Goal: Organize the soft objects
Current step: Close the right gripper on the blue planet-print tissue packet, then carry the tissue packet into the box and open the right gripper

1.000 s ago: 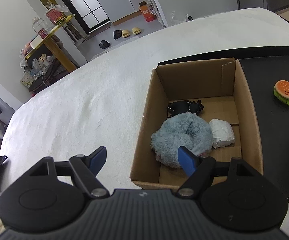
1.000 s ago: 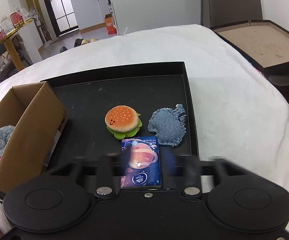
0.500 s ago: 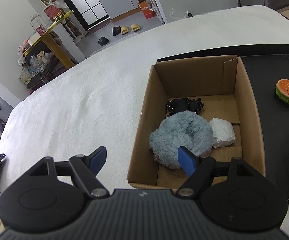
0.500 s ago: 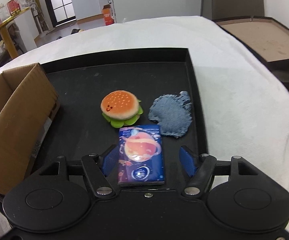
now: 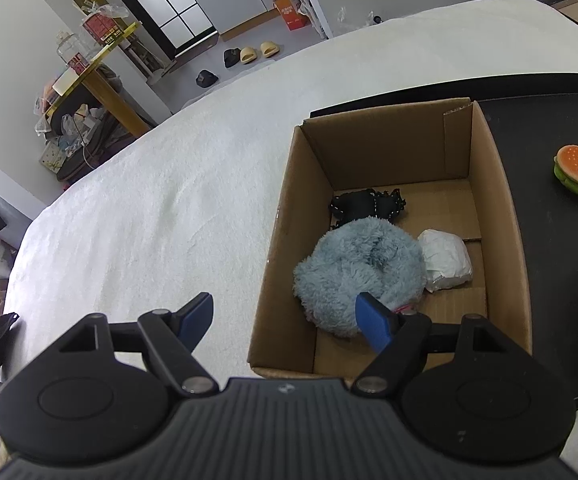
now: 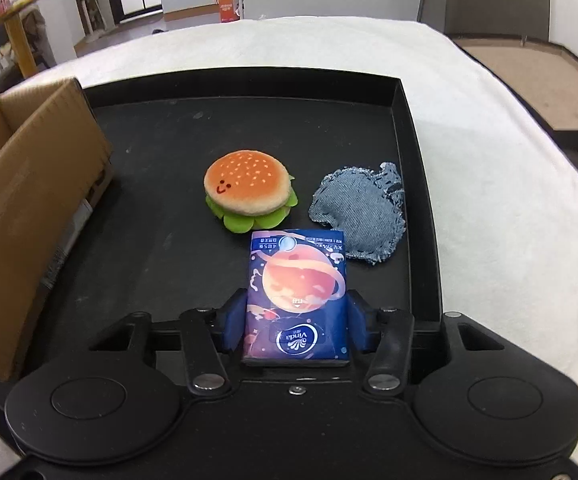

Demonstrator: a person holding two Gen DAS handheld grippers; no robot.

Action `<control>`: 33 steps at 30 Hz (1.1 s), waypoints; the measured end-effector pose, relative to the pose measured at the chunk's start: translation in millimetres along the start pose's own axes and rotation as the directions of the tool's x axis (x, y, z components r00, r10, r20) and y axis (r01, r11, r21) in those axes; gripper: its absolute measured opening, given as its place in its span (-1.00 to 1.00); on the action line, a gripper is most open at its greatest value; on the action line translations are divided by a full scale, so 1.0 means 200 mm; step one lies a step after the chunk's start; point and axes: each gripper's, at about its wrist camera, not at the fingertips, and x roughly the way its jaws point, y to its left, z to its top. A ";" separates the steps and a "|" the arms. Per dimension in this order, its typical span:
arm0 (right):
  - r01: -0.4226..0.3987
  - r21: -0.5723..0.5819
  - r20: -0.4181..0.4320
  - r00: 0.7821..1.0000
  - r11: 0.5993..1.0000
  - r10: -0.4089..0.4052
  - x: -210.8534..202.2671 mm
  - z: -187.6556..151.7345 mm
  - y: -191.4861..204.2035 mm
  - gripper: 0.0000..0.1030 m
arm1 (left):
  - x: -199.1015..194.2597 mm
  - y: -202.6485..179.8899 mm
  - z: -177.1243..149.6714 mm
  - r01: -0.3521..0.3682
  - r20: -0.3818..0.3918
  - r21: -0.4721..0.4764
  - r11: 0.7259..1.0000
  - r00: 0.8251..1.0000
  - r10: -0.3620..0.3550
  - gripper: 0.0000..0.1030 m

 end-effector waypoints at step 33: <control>-0.017 -0.091 0.171 0.985 0.996 0.032 -0.42 0.20 0.21 -0.03 | -0.03 0.15 -0.05 0.096 0.059 -0.125 0.988 0.994 -0.090 0.49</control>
